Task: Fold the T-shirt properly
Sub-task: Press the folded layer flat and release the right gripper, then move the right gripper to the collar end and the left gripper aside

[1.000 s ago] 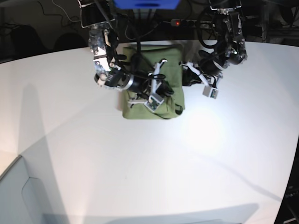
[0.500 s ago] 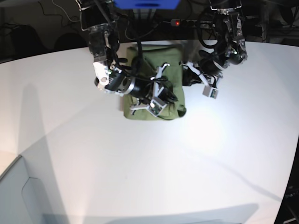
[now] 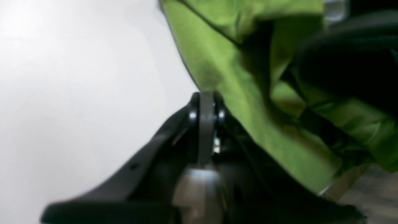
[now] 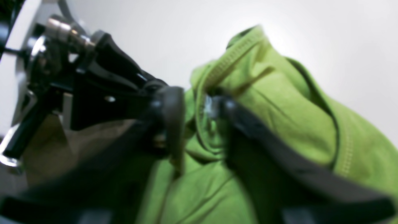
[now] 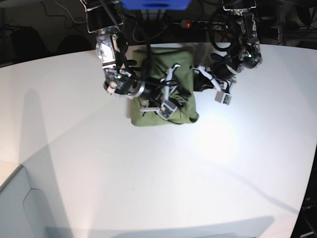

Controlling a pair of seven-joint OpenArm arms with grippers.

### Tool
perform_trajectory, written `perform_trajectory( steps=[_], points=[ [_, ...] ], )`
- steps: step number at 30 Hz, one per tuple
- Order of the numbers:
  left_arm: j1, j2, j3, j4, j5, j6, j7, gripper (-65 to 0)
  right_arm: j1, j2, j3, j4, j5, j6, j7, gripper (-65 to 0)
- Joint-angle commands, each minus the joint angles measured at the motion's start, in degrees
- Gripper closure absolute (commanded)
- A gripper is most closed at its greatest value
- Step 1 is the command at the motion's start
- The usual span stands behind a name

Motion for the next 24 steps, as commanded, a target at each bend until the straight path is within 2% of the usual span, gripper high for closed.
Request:
perform_trajectory(
  steps=[1,4,7,10,14,17,24],
  points=[
    [0.10,-0.28,-0.01,0.52,1.04,0.14,0.92,0.0,0.47,-0.57,-0.11,2.67,1.37,0.80,1.57,-34.5],
    [0.10,-0.37,-0.01,0.52,1.04,0.14,0.92,0.0,-2.26,-0.57,-0.03,10.15,1.37,0.80,1.66,-46.7],
    [0.27,-0.37,-0.10,2.19,1.04,0.14,0.92,0.0,-4.54,0.38,2.26,18.23,1.37,0.80,1.48,-51.0],
    [1.42,-0.19,-2.73,5.53,1.04,0.14,0.92,0.0,-5.86,0.47,6.83,22.01,1.37,0.80,1.39,-51.1],
    [1.68,-0.28,-5.64,8.79,1.04,0.14,1.00,0.0,-5.95,1.44,10.79,20.87,1.37,0.80,0.69,-51.0],
    [2.47,-0.37,-8.80,10.46,1.04,0.14,1.00,0.0,-5.77,2.67,11.05,18.67,1.37,0.80,-1.07,-50.9],
    [2.91,-0.37,-14.87,11.78,1.04,0.14,1.00,0.0,-4.89,3.55,11.23,12.87,1.37,0.80,-1.07,-50.9]
  ],
)
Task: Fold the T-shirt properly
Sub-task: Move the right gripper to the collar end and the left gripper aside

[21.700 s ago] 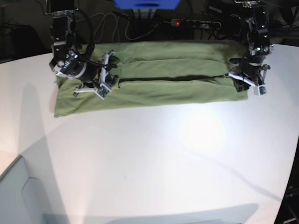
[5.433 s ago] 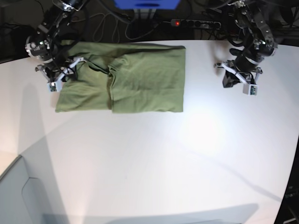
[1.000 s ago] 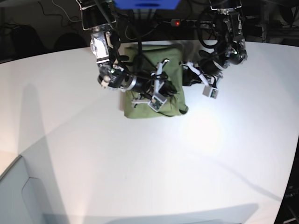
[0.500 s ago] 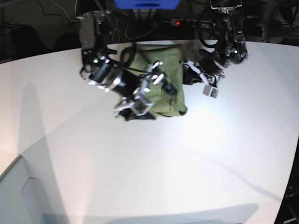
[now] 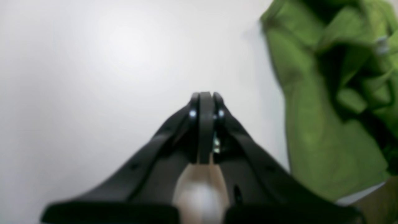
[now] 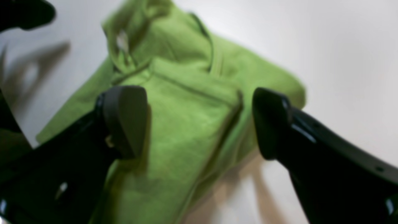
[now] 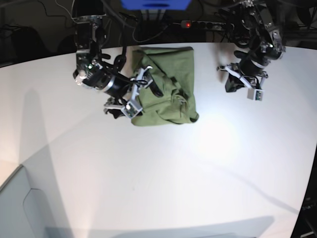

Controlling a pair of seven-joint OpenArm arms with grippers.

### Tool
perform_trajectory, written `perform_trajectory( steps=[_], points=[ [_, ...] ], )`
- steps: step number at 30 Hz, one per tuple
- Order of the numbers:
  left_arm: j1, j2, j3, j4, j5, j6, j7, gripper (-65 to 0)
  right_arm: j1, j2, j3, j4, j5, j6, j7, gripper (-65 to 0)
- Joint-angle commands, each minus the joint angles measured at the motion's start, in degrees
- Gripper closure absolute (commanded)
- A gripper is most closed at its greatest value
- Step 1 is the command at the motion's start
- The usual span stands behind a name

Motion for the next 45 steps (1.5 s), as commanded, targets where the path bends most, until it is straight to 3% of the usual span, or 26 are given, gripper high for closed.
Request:
perform_trajectory(
  steps=[1,5,11,25,39,42,45],
  points=[
    [-0.37,-0.43,-0.88,0.96,-1.30,-0.49,-1.36,0.0,1.12,0.20,-0.27,0.98,1.32,0.76,1.91,-50.2],
    [-0.28,-0.43,-2.82,0.96,-1.30,-0.67,-1.36,0.0,0.85,0.29,-0.45,0.98,1.32,0.76,1.73,-38.8],
    [-0.28,-0.43,-4.75,0.96,-1.30,-0.76,-1.36,0.0,-0.11,0.20,-0.53,1.42,1.32,0.76,1.64,0.0],
    [-0.19,-0.43,-4.93,0.96,-1.30,-0.76,-1.36,0.0,-11.45,0.47,-7.48,17.07,1.32,0.76,2.26,-0.3],
    [-0.72,-1.31,-10.73,0.96,-1.38,-0.76,-1.36,0.0,-15.06,2.05,-18.12,17.16,1.15,0.76,2.35,-0.7],
    [-0.72,-1.57,-10.99,0.96,-1.38,-0.76,-1.36,0.0,-14.88,2.14,-18.56,17.16,0.97,0.76,2.26,-6.9],
    [-0.54,-1.57,-10.99,0.96,-1.38,-0.76,-1.36,0.0,-14.80,2.67,-19.35,17.16,0.97,0.76,2.17,-21.4]
  ],
)
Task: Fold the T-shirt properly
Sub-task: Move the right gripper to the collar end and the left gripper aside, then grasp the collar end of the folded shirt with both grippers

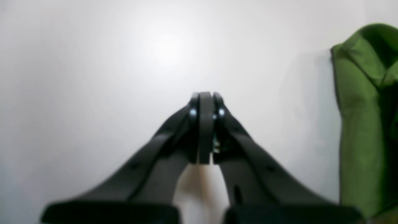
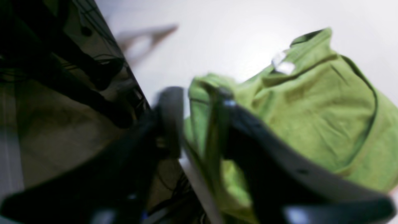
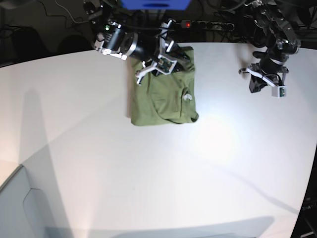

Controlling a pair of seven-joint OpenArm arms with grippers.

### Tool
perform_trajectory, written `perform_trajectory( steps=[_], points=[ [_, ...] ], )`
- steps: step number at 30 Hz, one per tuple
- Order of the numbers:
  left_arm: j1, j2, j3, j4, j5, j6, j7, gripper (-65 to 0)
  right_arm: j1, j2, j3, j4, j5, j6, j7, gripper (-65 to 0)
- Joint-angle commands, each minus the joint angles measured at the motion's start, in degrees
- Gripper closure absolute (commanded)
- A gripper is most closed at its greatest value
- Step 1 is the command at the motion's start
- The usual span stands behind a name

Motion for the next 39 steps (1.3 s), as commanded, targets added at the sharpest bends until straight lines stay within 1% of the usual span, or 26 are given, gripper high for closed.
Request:
perform_trajectory(
  steps=[1,4,5,7,15,17,19,20,21,23,25,26,28,30,33,36,39],
  points=[
    [-0.13,-0.57,-0.26,0.93,-0.97,-0.45,-1.16,0.0,0.29,0.24,-0.90,0.89,1.23,0.80,1.65,-27.4],
    [-0.04,-0.57,-0.26,1.02,-0.97,-0.45,-1.16,0.0,1.43,2.44,-4.68,1.16,1.32,0.80,1.65,-40.9],
    [-0.04,-0.57,-0.26,1.02,-0.97,-0.45,-1.16,0.0,2.05,3.49,-5.65,1.51,1.41,0.80,1.65,-44.4],
    [0.05,-0.57,-0.26,1.02,-0.97,-0.45,-1.16,0.0,2.66,4.81,-6.18,1.51,1.50,0.80,1.65,-48.2],
    [0.13,-0.57,-0.26,1.37,-0.97,-0.45,-1.16,0.0,2.66,4.81,3.14,1.51,1.58,0.80,1.47,-48.9],
    [0.13,-0.22,-0.17,3.92,-1.14,-0.54,-1.16,0.0,2.66,4.81,5.43,1.51,1.58,0.80,1.47,-48.9],
    [0.40,-0.04,0.27,7.35,-3.17,-0.54,-0.98,-0.4,2.75,4.81,7.27,1.42,1.58,0.80,1.29,-48.9],
    [0.93,-0.04,0.27,9.55,-5.54,-0.19,0.07,-3.4,2.57,4.81,7.71,1.42,1.58,0.80,1.47,-48.9],
    [1.01,-0.04,0.27,11.92,-8.09,-0.01,2.27,-8.0,2.48,4.81,8.24,1.42,1.58,0.80,1.56,-48.9],
    [0.75,-0.04,0.27,15.00,-13.19,-0.01,7.02,-18.8,2.31,4.99,9.21,1.42,1.58,0.80,1.47,-48.9],
    [-0.30,-0.04,0.27,16.58,-18.46,-0.01,10.18,-28.8,2.13,5.08,10.35,1.33,1.58,0.80,1.21,-48.9],
    [-0.83,0.49,0.27,16.58,-21.28,-0.01,11.15,-32.7,1.78,5.08,10.96,1.16,1.58,0.80,1.21,-48.9],
    [-1.36,2.60,0.36,16.58,-24.70,-0.01,12.11,-35.8,1.43,5.08,12.02,1.16,1.58,0.80,1.47,-48.9],
    [-1.71,5.23,1.06,16.50,-24.88,-0.01,12.29,-36.0,1.43,5.08,12.72,0.98,1.58,0.80,1.12,-48.9],
    [-1.80,8.31,5.37,14.30,-20.40,-0.01,11.94,-36.1,1.34,5.16,13.07,0.89,1.58,0.80,1.03,-48.9],
    [-1.89,9.63,11.61,8.76,-16.18,-0.19,11.50,-36.2,1.34,5.25,13.07,0.89,1.50,0.80,1.03,-48.9],
    [-2.33,9.80,16.27,4.19,-16.26,-0.01,7.28,-36.2,1.34,5.25,13.07,0.10,1.41,0.80,1.03,-48.9]
  ],
)
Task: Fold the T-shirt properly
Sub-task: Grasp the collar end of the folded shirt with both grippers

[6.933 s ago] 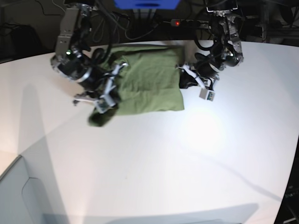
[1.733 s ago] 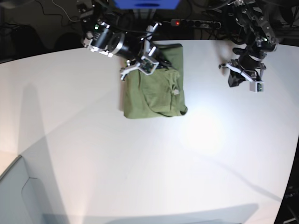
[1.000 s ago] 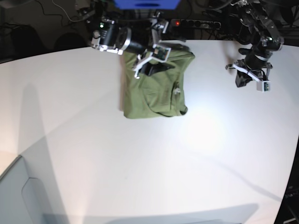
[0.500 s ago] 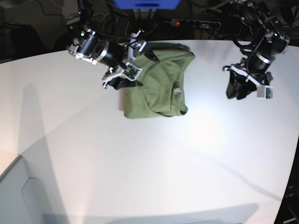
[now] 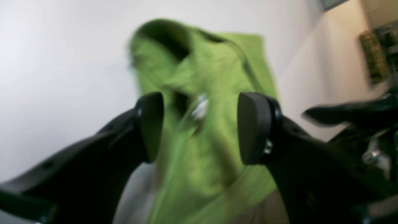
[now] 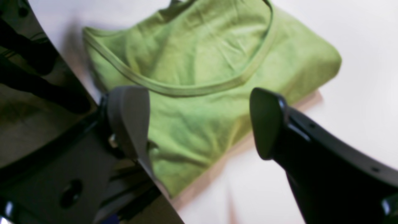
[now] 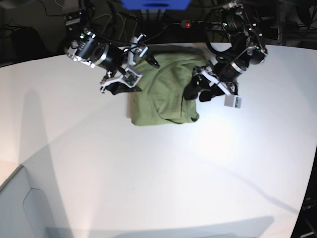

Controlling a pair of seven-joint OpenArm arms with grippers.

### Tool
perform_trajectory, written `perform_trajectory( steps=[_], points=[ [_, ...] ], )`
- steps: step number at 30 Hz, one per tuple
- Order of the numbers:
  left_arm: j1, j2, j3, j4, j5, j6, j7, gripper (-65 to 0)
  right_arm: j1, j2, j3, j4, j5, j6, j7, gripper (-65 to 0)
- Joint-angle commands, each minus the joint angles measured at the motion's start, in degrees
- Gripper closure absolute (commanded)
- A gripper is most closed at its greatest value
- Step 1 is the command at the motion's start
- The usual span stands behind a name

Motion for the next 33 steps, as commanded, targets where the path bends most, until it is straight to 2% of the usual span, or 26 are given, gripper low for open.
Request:
perform_trajectory(
  steps=[1,5,9,14,21,33],
  points=[
    [-0.47,-0.47,1.26,-0.15,-1.25,-0.32,-2.26,-36.2,0.10,-0.01,0.00,0.08,0.93,0.82,1.01,-48.9],
    [-0.82,-0.56,4.51,-2.78,-0.90,-0.32,-4.28,-36.2,0.10,-0.01,0.00,-1.77,0.93,0.82,1.01,-48.9],
    [-0.91,-0.56,4.60,-5.25,-0.81,-0.32,-4.37,-36.7,0.10,-0.01,0.00,-2.38,0.84,0.82,1.01,-48.9],
    [-1.00,-2.05,4.69,-7.88,-0.81,-0.32,-4.54,-42.3,0.18,-0.01,0.00,-2.38,0.75,0.82,1.01,-48.9],
    [-0.65,-3.63,7.24,-8.59,-1.16,-0.67,-7.71,-50.5,0.71,-0.01,0.00,-2.47,0.75,0.82,1.01,-48.9],
    [-0.47,-3.72,5.13,-9.47,-0.72,-0.23,-9.99,-51.0,0.71,-0.01,0.00,-2.47,0.75,0.82,1.01,-48.9]
  ],
)
